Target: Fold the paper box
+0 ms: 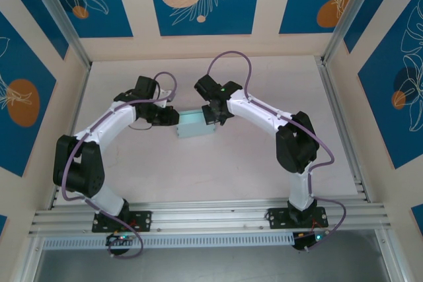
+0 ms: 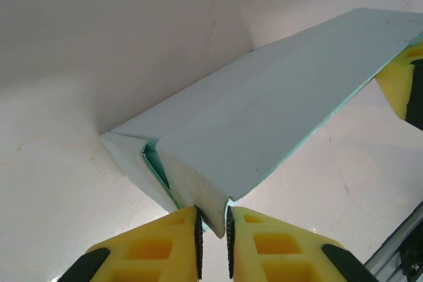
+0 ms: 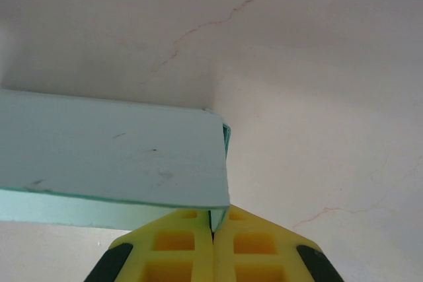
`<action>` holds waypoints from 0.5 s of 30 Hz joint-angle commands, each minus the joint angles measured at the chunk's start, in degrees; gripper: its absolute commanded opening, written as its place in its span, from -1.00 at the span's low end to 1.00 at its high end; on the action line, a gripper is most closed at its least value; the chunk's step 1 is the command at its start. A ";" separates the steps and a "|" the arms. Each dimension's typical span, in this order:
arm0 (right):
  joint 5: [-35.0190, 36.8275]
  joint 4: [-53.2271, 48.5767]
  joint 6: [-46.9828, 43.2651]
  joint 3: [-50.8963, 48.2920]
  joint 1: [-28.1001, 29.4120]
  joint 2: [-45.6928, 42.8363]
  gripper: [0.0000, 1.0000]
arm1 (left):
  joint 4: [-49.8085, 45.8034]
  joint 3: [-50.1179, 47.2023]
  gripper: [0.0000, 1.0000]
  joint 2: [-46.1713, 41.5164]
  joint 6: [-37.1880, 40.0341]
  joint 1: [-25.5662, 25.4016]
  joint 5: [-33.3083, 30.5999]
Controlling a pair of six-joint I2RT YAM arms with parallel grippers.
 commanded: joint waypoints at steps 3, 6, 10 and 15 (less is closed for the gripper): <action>-4.32 -0.92 -0.57 -0.75 0.90 3.71 -1.00 | 3.34 1.04 -0.70 -1.16 -0.53 -0.74 5.72; -4.32 -1.01 -0.56 -0.71 0.94 3.77 -1.00 | 3.71 1.04 -0.73 -1.29 -0.76 -0.74 5.83; -4.30 -1.10 -0.49 -0.65 0.89 3.80 -1.00 | 1.87 1.48 -0.73 -1.29 0.35 -0.80 2.58; -4.32 -1.23 -0.55 -0.38 0.98 3.83 -1.00 | -0.33 -0.09 -0.71 -0.46 2.40 -0.81 -4.23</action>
